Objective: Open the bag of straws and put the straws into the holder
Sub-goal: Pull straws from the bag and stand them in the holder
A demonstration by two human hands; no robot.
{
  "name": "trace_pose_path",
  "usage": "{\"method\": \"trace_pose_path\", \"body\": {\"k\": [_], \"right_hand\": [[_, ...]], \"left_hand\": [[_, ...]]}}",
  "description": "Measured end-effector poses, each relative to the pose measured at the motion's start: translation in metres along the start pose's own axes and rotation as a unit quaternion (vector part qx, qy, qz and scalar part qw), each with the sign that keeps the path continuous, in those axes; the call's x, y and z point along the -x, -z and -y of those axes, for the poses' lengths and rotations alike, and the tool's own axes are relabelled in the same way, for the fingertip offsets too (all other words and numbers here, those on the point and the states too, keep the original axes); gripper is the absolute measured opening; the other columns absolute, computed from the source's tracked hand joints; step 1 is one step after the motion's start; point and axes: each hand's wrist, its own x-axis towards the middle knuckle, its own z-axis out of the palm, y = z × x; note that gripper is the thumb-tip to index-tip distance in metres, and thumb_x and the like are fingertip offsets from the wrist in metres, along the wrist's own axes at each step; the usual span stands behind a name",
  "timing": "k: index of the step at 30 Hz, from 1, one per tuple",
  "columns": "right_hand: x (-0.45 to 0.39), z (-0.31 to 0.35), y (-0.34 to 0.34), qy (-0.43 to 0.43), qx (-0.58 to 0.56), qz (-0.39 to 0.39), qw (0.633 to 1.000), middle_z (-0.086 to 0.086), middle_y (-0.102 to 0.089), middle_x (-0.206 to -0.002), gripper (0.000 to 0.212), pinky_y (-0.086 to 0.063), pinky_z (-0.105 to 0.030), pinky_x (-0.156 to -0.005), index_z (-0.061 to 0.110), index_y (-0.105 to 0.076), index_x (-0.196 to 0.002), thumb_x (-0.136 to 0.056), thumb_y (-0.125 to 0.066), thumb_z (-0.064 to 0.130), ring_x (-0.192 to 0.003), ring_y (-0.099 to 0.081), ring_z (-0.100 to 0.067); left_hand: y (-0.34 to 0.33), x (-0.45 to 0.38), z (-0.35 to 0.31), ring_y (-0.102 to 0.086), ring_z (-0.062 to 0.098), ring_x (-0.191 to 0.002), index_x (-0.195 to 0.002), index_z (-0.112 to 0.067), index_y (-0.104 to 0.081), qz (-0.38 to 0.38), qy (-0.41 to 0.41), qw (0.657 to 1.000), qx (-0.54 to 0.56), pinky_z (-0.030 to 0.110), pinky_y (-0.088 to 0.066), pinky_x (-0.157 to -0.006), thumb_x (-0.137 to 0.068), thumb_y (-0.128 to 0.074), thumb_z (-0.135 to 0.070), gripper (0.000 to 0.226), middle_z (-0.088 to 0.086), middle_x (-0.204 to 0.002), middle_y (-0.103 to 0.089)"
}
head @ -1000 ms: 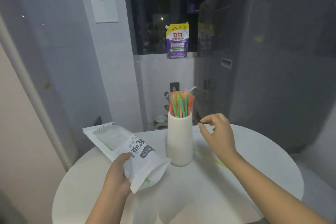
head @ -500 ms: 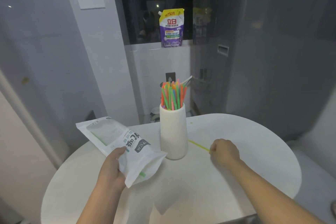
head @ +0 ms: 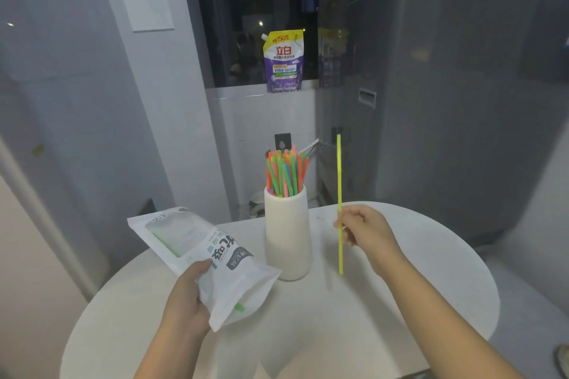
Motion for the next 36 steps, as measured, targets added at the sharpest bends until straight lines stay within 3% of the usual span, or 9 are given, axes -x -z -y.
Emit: {"method": "trace_pose_path", "body": {"k": [3,7,13,16,21,28,36], "right_hand": [[0.004,0.028,-0.009,0.073,-0.085,-0.006,0.994,-0.007,-0.064,-0.070,0.013,-0.041,-0.018,-0.041,0.005,-0.059,-0.100,-0.090,-0.052,0.004,-0.041,-0.046,-0.007],[0.003,0.063,-0.027,0.166,-0.120,-0.010,0.979,-0.005,-0.065,-0.070,0.010,-0.046,-0.018,-0.044,0.009,-0.056,-0.096,-0.090,-0.052,0.003,-0.045,-0.054,-0.006],[-0.004,0.077,-0.056,0.285,-0.026,-0.037,0.957,-0.002,-0.067,-0.079,0.019,-0.052,-0.021,-0.058,0.028,-0.049,-0.085,-0.090,-0.055,0.011,-0.062,-0.063,-0.012],[-0.007,0.075,-0.062,0.302,-0.005,-0.059,0.952,-0.002,-0.068,-0.085,0.012,-0.053,-0.019,-0.060,0.027,-0.050,-0.088,-0.089,-0.057,0.017,-0.067,-0.064,-0.012],[-0.011,0.069,-0.064,0.296,0.060,-0.084,0.949,0.012,-0.062,-0.071,0.013,-0.041,-0.003,-0.051,0.025,-0.051,-0.084,-0.086,-0.062,0.018,-0.060,-0.059,0.007],[-0.010,0.047,-0.064,0.214,0.299,-0.077,0.927,0.010,-0.045,-0.080,0.009,-0.035,-0.018,-0.050,0.024,-0.058,-0.077,-0.079,-0.066,0.023,-0.061,-0.048,-0.006],[-0.005,0.056,-0.075,0.303,0.195,-0.142,0.922,0.007,-0.050,-0.075,0.015,-0.037,-0.019,-0.052,0.022,-0.057,-0.082,-0.079,-0.068,0.033,-0.067,-0.050,-0.009]], "left_hand": [[0.000,0.004,-0.001,-0.068,0.020,-0.048,-0.084,-0.015,-0.061,-0.006,0.001,1.000,-0.005,0.039,-0.046,-0.062,-0.090,-0.049,-0.010,0.014,0.002,-0.062,-0.072],[0.001,0.007,-0.004,-0.069,0.021,-0.050,-0.086,-0.013,-0.061,-0.002,0.005,1.000,0.007,0.037,-0.051,-0.057,-0.090,-0.049,-0.009,0.013,0.004,-0.064,-0.073],[0.002,0.008,-0.006,-0.070,0.024,-0.054,-0.090,-0.010,-0.062,0.007,0.011,1.000,0.017,0.039,-0.051,-0.059,-0.089,-0.050,-0.009,0.013,0.008,-0.069,-0.074],[0.002,0.008,-0.007,-0.071,0.026,-0.057,-0.093,-0.009,-0.063,0.014,0.016,1.000,0.019,0.041,-0.050,-0.063,-0.088,-0.051,-0.009,0.014,0.009,-0.072,-0.074],[0.002,0.007,-0.007,-0.071,0.026,-0.060,-0.095,-0.009,-0.064,0.013,0.009,1.000,0.012,0.043,-0.048,-0.068,-0.088,-0.051,-0.009,0.014,0.010,-0.074,-0.074],[0.002,0.007,-0.007,-0.071,0.025,-0.059,-0.096,-0.009,-0.064,0.015,0.010,1.000,0.020,0.042,-0.048,-0.067,-0.088,-0.051,-0.009,0.015,0.009,-0.075,-0.075],[0.002,0.010,-0.005,-0.071,0.026,-0.059,-0.097,-0.010,-0.064,0.021,0.012,1.000,0.017,0.041,-0.048,-0.065,-0.088,-0.051,-0.009,0.016,0.009,-0.075,-0.075]]}}
